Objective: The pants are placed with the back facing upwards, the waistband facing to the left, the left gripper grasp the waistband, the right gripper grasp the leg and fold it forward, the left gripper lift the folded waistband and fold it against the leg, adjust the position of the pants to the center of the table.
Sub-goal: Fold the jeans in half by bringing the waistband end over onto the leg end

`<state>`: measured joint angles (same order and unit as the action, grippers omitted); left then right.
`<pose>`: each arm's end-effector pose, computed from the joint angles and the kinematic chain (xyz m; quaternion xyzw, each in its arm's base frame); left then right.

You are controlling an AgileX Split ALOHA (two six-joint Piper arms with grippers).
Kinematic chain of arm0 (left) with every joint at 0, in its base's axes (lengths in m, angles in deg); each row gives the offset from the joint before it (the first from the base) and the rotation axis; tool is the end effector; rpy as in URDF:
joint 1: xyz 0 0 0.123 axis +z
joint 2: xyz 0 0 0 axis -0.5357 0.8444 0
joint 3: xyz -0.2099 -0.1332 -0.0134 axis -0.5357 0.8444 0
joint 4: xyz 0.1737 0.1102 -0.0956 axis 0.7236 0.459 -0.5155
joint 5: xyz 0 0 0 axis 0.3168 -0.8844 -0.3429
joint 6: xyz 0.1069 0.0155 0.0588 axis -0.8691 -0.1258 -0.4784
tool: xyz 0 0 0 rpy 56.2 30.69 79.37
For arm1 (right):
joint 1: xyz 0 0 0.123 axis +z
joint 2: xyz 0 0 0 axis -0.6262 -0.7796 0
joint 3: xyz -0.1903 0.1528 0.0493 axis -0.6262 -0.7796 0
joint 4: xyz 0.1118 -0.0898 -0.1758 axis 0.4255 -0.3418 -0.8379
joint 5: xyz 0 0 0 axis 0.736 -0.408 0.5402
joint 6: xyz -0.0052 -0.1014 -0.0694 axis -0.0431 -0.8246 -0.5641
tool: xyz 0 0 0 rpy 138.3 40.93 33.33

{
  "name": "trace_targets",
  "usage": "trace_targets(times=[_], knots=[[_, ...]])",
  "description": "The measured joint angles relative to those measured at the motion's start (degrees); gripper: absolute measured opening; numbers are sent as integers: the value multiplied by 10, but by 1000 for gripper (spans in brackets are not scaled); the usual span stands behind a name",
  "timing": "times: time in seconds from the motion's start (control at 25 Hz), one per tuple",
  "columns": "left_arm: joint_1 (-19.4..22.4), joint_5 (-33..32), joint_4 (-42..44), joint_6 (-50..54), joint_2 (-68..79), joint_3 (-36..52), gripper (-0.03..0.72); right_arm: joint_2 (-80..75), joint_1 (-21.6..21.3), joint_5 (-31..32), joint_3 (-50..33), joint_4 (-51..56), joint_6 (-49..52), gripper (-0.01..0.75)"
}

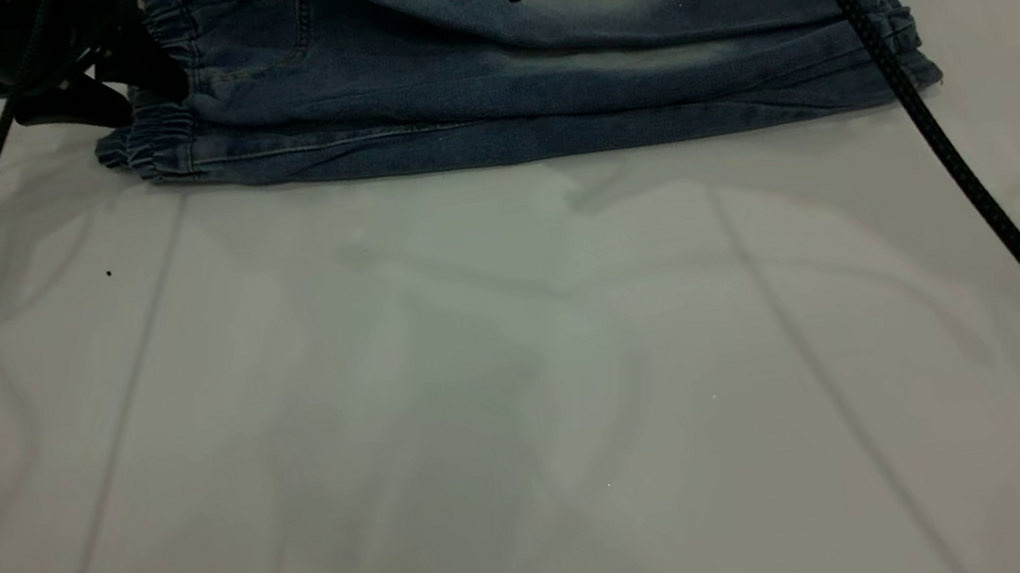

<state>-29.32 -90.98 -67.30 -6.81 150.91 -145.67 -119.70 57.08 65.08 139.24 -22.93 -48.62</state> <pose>0.4725 -0.0134 0.0442 0.0030 0.9466 -0.1503 0.2853 0.3986 0.1743 0.1046 -0.1656 0.9119 0.2210 0.3035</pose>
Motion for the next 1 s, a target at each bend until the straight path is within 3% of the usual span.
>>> trace_targets(times=[0.4, 0.72, 0.84, 1.0], knots=[[0, 1, 53, 0, 2, -1, 456, 0, 0, -3, 0, 3, 0, 483], [0, 7, 31, 0, 21, -7, 435, 0, 0, -7, 0, 12, 0, 483], [1, 12, -3, -3, 23, -8, 341, 0, 0, -31, 0, 13, -1, 483], [1, 12, -45, -27, 26, -8, 124, 0, 0, -93, 2, 18, -27, 483]])
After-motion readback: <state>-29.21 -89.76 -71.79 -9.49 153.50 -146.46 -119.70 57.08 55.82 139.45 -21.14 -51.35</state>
